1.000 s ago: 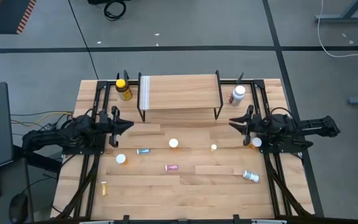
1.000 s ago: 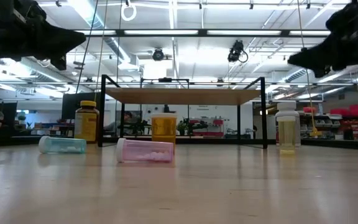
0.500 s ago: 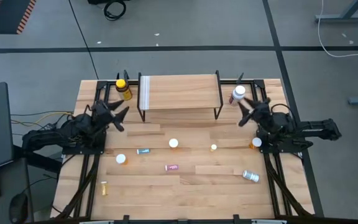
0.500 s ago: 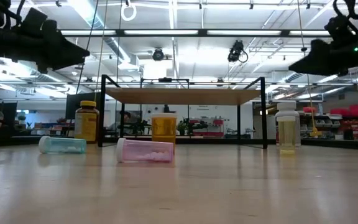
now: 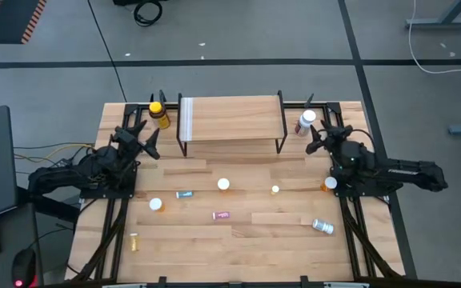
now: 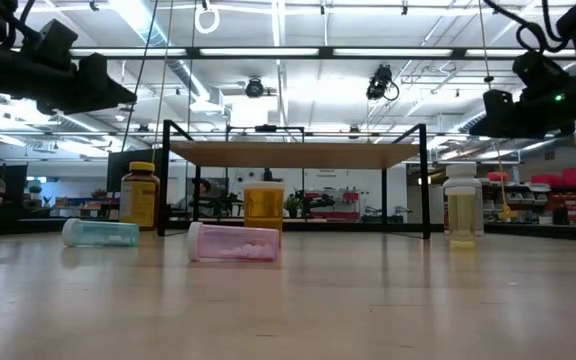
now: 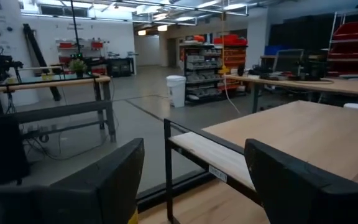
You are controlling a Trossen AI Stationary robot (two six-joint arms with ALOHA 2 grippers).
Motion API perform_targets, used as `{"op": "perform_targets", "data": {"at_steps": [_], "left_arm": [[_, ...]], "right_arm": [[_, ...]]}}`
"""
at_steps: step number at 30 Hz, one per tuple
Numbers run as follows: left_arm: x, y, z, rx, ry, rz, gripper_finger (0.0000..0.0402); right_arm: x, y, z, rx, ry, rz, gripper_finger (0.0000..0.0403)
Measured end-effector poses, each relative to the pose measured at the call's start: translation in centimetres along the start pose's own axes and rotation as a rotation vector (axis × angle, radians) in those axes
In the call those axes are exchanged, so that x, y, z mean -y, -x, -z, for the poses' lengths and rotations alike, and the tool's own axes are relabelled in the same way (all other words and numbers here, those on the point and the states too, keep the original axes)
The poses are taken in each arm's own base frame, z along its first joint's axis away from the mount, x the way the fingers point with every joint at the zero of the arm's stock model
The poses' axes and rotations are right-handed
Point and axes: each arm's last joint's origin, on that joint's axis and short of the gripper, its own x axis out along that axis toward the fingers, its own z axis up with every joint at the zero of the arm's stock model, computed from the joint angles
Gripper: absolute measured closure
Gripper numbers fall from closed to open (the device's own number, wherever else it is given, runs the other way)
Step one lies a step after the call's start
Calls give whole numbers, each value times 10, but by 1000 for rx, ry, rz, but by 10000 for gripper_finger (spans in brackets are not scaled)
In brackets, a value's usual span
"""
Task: Pick and place medicine bottles onto shelf by color
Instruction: Put the large white pill bottle on the shelf
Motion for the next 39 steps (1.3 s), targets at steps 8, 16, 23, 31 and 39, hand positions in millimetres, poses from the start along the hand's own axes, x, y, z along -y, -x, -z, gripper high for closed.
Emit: {"op": "perform_targets", "data": {"at_steps": [8,16,23,31,39], "left_arm": [[-7,-2,-26,-1,-50,-39,115],[-2,-14,-17,-110,-79,-63,115],[5,-22,-8,-187,-59,-20,115],[6,-23,-6,-203,-43,-24,115],[6,-23,-6,-201,-46,-24,115]], "right_arm": [[0,-13,-2,-49,-33,-10,178],[0,-25,-36,-204,42,31,178],[-5,-36,-27,-360,82,36,178],[-2,-43,-29,-338,75,70,148],[10,-56,-26,-381,27,139,40]]}}
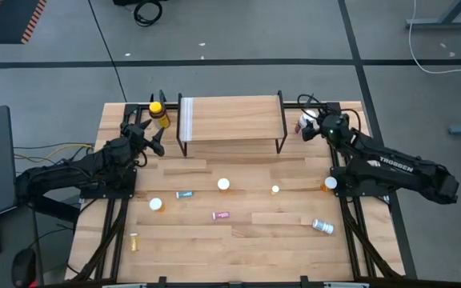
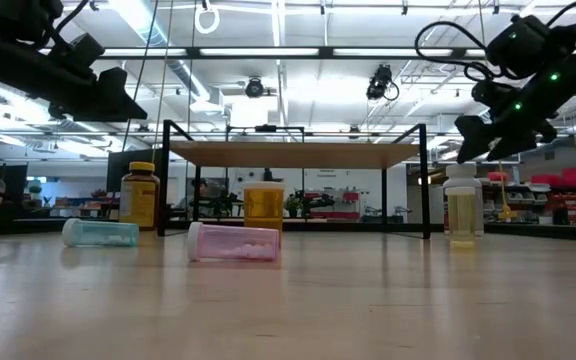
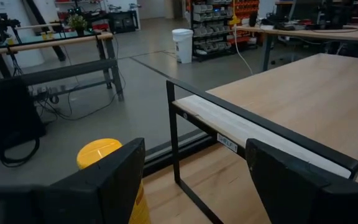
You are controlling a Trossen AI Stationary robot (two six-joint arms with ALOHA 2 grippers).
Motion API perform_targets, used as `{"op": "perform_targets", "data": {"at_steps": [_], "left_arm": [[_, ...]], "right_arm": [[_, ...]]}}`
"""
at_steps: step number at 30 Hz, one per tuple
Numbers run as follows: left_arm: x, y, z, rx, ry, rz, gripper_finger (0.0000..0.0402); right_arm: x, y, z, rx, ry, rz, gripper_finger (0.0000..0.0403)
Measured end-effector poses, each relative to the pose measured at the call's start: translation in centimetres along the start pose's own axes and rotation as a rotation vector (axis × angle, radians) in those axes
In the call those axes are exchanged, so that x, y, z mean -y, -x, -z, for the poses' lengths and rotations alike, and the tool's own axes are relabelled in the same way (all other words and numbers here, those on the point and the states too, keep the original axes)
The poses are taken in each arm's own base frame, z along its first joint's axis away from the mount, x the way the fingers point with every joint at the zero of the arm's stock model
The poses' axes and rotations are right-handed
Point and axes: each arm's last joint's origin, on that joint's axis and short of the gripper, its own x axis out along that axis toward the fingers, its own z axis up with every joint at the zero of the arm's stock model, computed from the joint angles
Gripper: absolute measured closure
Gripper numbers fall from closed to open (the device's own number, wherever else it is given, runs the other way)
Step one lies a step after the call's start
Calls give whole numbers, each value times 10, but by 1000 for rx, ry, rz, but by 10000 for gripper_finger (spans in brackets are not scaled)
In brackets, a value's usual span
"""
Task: Pick and place medicine bottles onto shelf by color
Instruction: Put the large white pill bottle on the shelf
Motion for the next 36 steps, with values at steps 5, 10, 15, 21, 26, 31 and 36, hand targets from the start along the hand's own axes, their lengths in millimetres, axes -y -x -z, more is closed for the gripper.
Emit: {"op": "perform_targets", "data": {"at_steps": [5,10,15,21,26,31,36], "left_arm": [[0,0,0,0,-2,0,115],[0,0,0,0,-3,0,115],[0,0,-3,12,-35,0,115],[0,1,-4,16,-33,0,115],[0,1,-4,14,-33,0,115],[0,0,-4,12,-17,0,115],[0,1,-4,12,-16,1,115]], "right_arm": [[-2,-11,-2,-16,-20,-30,8],[-5,-24,-4,-13,-13,-23,22],[-7,-32,-3,-29,-17,-18,28],[-9,-35,1,-69,-48,-41,47],[-9,-35,1,-73,-52,-53,80],[-9,-35,1,-73,-52,-53,130],[-9,-35,0,-61,-46,-56,158]]}}
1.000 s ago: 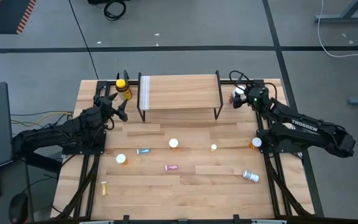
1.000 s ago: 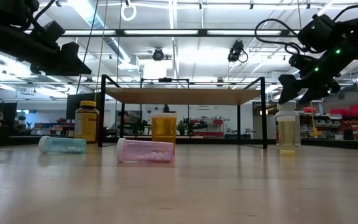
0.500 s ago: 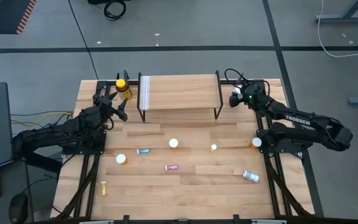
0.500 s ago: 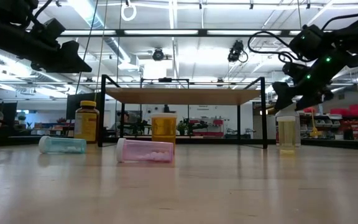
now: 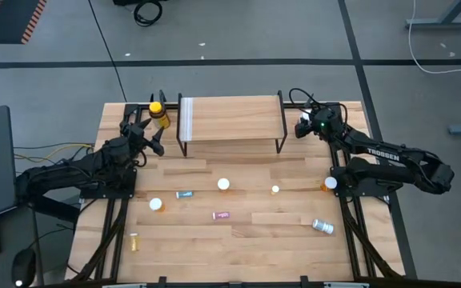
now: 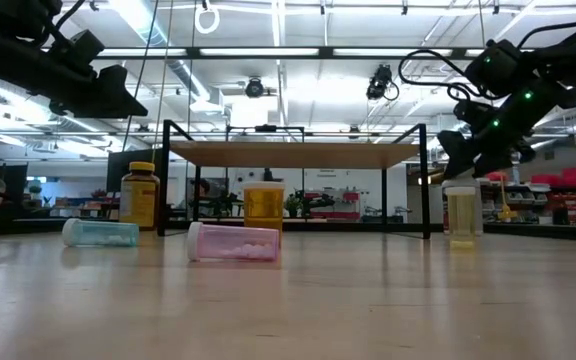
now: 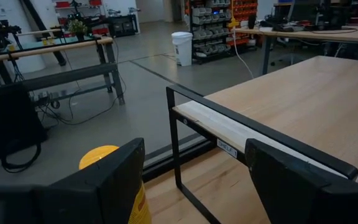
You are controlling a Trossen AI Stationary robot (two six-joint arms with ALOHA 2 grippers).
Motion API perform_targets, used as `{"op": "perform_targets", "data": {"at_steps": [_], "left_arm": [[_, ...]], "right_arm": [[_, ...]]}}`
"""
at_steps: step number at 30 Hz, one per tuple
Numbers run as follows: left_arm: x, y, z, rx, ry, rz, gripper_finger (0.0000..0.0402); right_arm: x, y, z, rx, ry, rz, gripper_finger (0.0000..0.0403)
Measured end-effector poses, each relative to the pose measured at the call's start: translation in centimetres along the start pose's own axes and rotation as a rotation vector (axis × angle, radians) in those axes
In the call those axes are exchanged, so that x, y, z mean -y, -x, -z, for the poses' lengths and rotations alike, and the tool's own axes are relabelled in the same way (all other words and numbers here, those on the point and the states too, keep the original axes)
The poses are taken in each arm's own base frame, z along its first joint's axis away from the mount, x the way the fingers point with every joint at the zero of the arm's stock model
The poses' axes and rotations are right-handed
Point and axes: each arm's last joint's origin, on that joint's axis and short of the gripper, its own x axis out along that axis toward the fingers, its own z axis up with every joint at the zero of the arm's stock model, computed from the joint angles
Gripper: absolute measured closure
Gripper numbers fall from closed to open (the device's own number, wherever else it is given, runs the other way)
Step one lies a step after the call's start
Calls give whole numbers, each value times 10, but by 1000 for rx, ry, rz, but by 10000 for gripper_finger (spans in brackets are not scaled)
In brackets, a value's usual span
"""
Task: Pick and place medicine bottles onto shelf by color
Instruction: Put the large white pill bottle on the shelf
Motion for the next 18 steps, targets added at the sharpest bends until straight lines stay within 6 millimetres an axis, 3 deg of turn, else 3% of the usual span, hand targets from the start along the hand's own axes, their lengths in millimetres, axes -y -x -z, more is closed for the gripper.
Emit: {"op": "perform_targets", "data": {"at_steps": [6,18], "left_arm": [[1,0,0,-1,-1,39,115],[3,0,0,0,3,97,115]], "right_arm": [[0,10,-18,62,24,2,152],[-13,63,-132,231,71,-77,150]]}}
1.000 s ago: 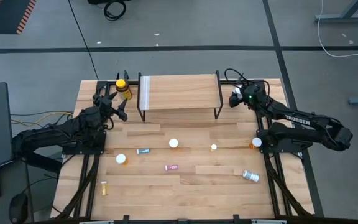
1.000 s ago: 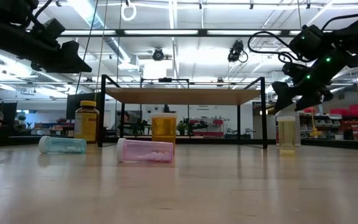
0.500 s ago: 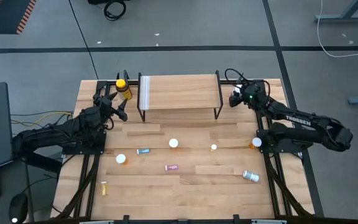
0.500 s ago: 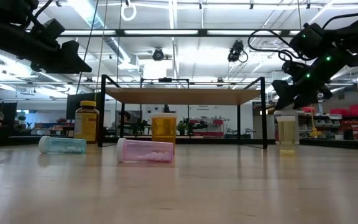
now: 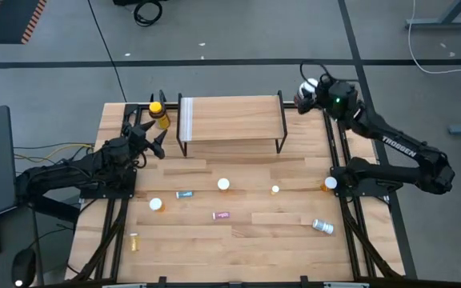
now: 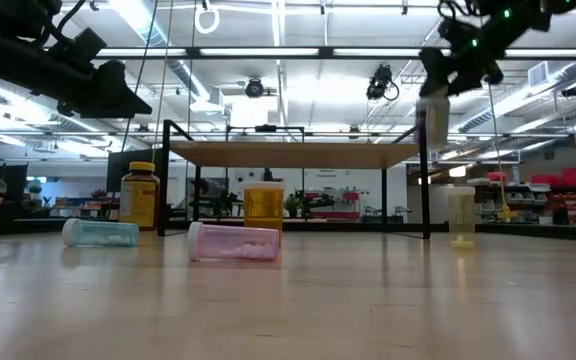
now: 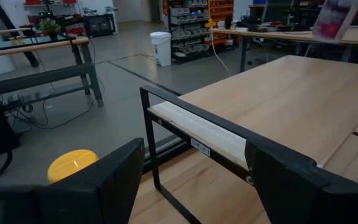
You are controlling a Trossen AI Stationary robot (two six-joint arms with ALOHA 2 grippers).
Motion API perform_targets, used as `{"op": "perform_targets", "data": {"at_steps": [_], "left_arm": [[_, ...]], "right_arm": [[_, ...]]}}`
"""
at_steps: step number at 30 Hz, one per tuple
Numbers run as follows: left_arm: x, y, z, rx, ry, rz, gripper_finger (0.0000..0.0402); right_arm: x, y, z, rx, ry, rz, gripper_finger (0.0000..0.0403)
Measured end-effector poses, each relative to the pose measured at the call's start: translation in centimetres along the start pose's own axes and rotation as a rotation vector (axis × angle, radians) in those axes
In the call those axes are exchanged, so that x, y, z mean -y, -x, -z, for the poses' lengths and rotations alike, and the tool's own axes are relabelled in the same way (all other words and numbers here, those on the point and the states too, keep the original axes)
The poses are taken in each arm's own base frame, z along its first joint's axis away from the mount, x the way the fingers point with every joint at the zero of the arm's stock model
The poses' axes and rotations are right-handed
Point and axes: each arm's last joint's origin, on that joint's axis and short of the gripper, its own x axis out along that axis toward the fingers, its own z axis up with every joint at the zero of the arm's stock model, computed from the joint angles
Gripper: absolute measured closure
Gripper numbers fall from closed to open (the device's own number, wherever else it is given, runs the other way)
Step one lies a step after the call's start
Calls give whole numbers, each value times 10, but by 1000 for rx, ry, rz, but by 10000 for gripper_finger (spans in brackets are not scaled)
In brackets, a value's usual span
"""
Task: Pick and place medicine bottles onto shelf by color
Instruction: Put the large white pill bottle on the shelf
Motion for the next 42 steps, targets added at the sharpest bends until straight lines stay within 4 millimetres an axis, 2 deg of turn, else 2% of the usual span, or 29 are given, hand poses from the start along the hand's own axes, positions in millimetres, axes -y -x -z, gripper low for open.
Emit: {"op": "perform_targets", "data": {"at_steps": [5,10,17,24,42], "left_arm": [[0,0,0,0,-1,0,115],[0,0,0,-1,-1,0,115],[0,0,0,-3,-3,0,115],[0,0,0,-5,10,1,115],[1,0,1,-12,18,29,115]], "right_arm": [[-12,3,-34,36,14,-60,143],[-33,-9,-50,23,34,-156,145],[-63,-40,-44,-68,96,-203,141],[-78,-62,-35,-117,139,-216,141],[-87,-77,-26,-156,113,-285,140]]}}
